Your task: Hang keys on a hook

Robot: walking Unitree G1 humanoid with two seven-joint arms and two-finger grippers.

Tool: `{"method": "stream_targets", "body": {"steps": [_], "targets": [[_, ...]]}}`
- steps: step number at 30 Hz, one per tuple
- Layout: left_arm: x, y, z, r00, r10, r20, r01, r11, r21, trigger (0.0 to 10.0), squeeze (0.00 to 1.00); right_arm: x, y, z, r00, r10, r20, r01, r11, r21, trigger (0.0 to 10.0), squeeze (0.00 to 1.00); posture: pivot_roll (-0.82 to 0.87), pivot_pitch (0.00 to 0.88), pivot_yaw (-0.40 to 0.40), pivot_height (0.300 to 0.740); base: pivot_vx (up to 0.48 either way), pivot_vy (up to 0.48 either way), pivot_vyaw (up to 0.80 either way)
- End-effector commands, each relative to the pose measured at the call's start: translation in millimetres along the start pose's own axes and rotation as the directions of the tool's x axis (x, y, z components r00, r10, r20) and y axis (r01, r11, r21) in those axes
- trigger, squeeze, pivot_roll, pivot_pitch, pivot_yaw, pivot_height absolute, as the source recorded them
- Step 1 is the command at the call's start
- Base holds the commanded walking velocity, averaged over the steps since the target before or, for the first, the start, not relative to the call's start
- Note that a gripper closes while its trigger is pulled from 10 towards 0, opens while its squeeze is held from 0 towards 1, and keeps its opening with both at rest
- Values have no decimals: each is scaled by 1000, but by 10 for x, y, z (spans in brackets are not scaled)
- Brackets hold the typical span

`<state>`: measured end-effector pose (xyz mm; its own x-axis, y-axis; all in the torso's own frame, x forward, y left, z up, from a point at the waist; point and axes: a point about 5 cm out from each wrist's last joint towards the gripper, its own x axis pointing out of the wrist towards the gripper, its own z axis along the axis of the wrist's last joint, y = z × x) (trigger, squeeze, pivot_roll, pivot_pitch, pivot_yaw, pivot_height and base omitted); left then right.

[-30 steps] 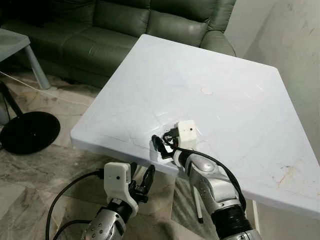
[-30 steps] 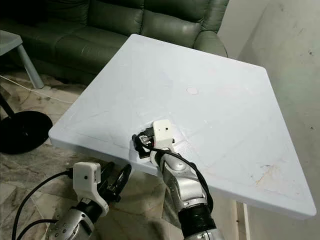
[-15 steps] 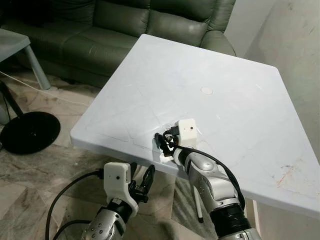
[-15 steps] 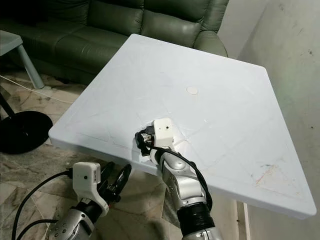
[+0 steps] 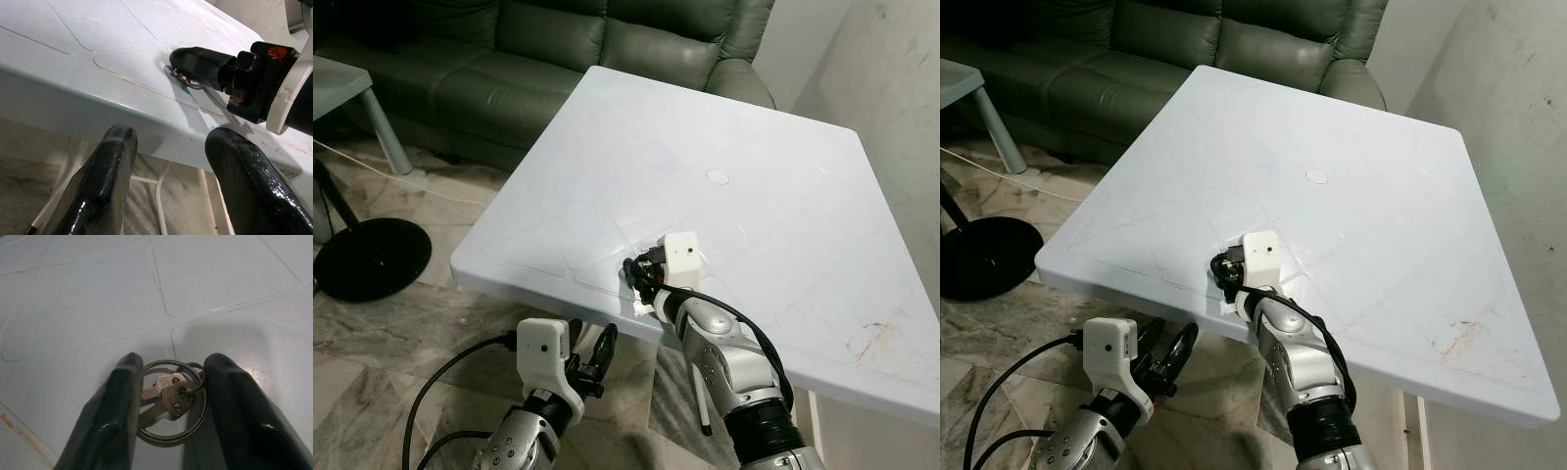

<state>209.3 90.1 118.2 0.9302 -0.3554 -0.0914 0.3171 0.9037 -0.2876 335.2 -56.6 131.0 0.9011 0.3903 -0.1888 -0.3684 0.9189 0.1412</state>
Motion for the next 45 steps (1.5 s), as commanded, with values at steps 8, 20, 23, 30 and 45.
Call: {"method": "stream_targets", "body": {"steps": [8,20,23,30,45], "targets": [[-13,-44,25,1000,-11,9,11,1000,-1,10000,0,8,-26,-16,1000,-6,-2,6,1000,3,0,0,186,176,-165,740,0,0,0],[-10,-50,23,1000,-12,11,12,1000,-2,10000,0,17,-18,-15,1000,-3,7,3,1000,0,0,0,189,171,-168,740,0,0,0],[-8,-48,25,1000,-11,12,11,1000,-2,10000,0,21,-17,-10,1000,-4,11,4,1000,1,0,0,189,172,-168,740,0,0,0],[-3,-40,30,1000,-6,14,6,1000,0,10000,0,19,-41,8,1000,-10,22,9,1000,13,0,0,184,174,-166,740,0,0,0],[48,-28,48,1000,-7,23,7,1000,5,10000,0,25,-140,190,990,-58,132,41,991,124,0,0,172,167,-157,740,0,0,0]]}}
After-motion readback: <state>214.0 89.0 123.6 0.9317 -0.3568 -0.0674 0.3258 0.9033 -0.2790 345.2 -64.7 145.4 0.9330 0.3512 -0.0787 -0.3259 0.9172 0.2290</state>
